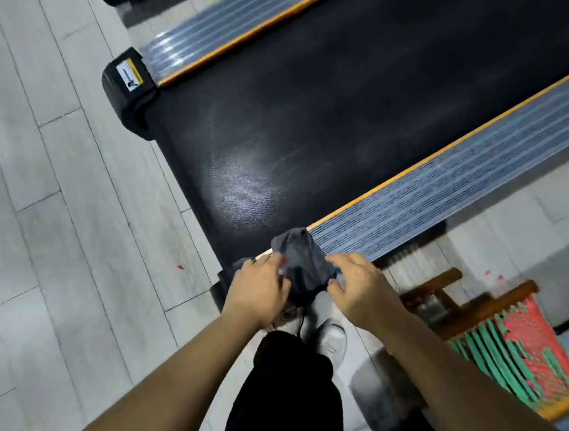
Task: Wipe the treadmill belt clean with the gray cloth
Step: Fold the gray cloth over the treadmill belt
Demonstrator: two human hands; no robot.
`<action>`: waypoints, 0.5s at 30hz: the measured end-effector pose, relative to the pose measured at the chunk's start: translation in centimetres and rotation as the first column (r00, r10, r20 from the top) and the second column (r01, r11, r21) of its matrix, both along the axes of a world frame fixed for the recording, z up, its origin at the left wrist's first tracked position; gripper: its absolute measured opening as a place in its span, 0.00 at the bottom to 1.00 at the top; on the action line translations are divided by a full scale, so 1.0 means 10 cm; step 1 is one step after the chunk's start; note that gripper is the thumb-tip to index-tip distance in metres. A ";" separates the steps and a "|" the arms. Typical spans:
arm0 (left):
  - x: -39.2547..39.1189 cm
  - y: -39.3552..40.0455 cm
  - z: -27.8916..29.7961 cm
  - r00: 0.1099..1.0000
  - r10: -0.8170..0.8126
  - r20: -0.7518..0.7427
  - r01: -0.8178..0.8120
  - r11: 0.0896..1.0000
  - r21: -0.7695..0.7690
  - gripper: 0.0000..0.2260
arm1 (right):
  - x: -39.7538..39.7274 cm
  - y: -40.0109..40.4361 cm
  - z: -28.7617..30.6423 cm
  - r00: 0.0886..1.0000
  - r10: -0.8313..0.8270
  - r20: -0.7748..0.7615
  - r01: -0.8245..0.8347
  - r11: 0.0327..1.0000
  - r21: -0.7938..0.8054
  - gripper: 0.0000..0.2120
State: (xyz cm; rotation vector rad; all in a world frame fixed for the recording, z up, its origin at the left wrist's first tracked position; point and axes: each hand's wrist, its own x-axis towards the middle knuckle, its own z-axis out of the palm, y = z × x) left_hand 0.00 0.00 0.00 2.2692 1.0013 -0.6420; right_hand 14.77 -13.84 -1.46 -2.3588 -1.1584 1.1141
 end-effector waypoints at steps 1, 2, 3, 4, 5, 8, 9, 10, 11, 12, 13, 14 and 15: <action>0.04 0.04 -0.17 1.000 0.013 -0.003 -0.013 1.000 -0.010 0.17 | 0.01 0.02 -0.16 1.000 -0.012 -0.006 0.012 1.000 0.011 0.19; 0.07 0.05 -0.32 1.000 0.025 -0.018 -0.026 1.000 -0.015 0.17 | 0.02 0.05 -0.26 1.000 -0.017 -0.009 0.017 1.000 -0.003 0.18; 0.10 0.08 -0.48 0.999 0.019 -0.033 -0.020 1.000 -0.022 0.19 | 0.02 0.06 -0.41 1.000 -0.017 -0.008 0.016 1.000 -0.007 0.18; 0.13 0.11 -0.58 0.998 0.026 -0.063 -0.029 0.999 -0.040 0.21 | 0.03 0.09 -0.50 1.000 -0.025 -0.015 0.024 0.999 -0.040 0.18; 0.16 0.14 -0.71 0.997 0.045 -0.068 -0.049 0.997 -0.055 0.24 | 0.03 0.09 -0.63 0.999 -0.028 -0.017 0.027 0.999 -0.048 0.18; 0.18 0.22 -0.97 0.989 0.127 -0.079 -0.133 0.987 -0.084 0.30 | -0.01 0.11 -0.84 0.998 -0.036 -0.042 0.033 0.996 -0.089 0.20; 0.19 0.24 -1.06 0.987 0.143 -0.075 -0.150 0.984 -0.092 0.31 | -0.03 0.11 -0.90 0.998 -0.041 -0.056 0.035 0.994 -0.101 0.21; 0.20 0.27 -1.13 0.984 0.157 -0.079 -0.165 0.981 -0.101 0.31 | -0.05 0.11 -0.93 0.996 -0.049 -0.073 0.040 0.992 -0.121 0.21; 0.22 0.29 -1.18 0.980 0.184 -0.077 -0.191 0.976 -0.104 0.30 | -0.07 0.11 -0.96 0.995 -0.057 -0.088 0.045 0.990 -0.130 0.22; 0.24 0.30 -1.20 0.972 0.220 -0.083 -0.228 0.969 -0.098 0.29 | -0.09 0.10 -0.96 0.993 -0.064 -0.097 0.049 0.988 -0.145 0.22; 0.25 0.32 -1.22 0.963 0.252 -0.095 -0.260 0.962 -0.085 0.26 | -0.11 0.09 -0.96 0.993 -0.066 -0.095 0.050 0.986 -0.160 0.22; 0.26 0.32 -1.21 0.957 0.265 -0.113 -0.274 0.959 -0.072 0.23 | -0.13 0.08 -0.95 0.994 -0.064 -0.091 0.047 0.983 -0.177 0.22; 0.25 0.31 -1.20 0.956 0.261 -0.136 -0.271 0.960 -0.064 0.20 | -0.13 0.07 -0.93 0.995 -0.058 -0.084 0.041 0.981 -0.189 0.23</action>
